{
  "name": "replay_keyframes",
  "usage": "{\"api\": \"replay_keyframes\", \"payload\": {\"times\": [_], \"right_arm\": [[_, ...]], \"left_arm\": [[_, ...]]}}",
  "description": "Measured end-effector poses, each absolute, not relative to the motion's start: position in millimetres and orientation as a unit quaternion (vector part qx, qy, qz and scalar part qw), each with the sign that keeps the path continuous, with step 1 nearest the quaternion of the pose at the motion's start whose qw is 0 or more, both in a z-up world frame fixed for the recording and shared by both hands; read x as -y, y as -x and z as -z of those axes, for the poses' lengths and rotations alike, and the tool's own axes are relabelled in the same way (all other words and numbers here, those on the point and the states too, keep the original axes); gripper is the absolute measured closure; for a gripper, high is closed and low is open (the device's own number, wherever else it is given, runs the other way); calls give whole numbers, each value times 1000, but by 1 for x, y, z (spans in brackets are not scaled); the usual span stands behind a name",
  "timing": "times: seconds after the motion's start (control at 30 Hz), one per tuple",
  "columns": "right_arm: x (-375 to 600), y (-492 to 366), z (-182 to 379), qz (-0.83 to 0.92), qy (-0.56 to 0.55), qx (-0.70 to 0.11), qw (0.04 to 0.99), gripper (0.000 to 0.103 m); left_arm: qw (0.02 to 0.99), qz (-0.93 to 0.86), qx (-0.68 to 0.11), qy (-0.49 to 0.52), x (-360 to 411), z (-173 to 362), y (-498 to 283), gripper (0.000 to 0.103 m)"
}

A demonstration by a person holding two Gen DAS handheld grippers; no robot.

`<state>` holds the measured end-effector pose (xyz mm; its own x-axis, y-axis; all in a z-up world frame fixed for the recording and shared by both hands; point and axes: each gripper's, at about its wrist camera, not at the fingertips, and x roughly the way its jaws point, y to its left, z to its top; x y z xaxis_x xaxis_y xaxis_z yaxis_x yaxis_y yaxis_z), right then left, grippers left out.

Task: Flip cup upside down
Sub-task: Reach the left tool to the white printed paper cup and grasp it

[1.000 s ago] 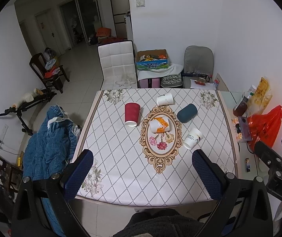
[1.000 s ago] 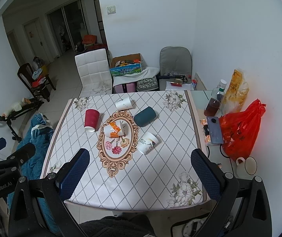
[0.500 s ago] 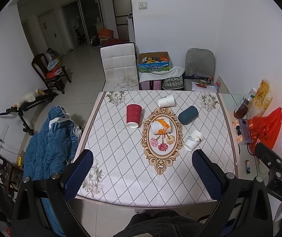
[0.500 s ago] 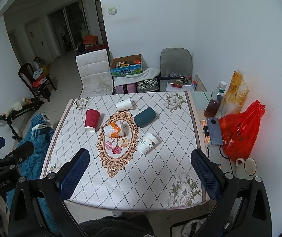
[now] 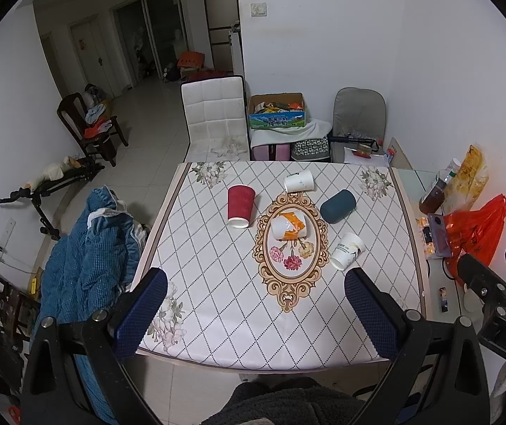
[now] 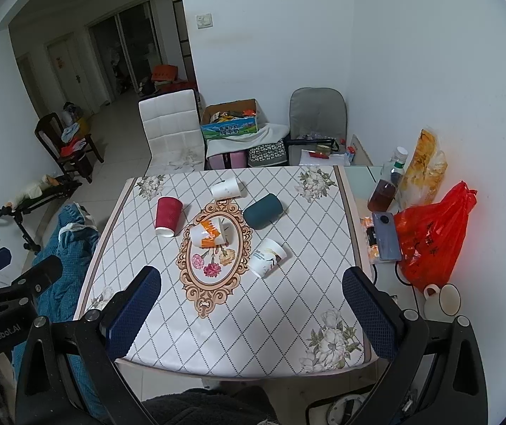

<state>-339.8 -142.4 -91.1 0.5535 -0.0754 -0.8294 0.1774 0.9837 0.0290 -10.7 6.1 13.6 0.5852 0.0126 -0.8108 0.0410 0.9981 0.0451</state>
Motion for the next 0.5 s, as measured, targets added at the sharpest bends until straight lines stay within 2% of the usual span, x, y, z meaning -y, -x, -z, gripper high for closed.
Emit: {"api": "replay_keyframes", "payload": {"times": [0.27, 0.5], "right_arm": [[144, 324, 106, 67, -60, -481, 872, 0], [167, 289, 170, 64, -99, -529, 840, 0]], "left_arm": [[886, -4, -463, -28, -8, 3, -1, 0], [881, -38, -459, -106, 4, 55, -39, 0]]}}
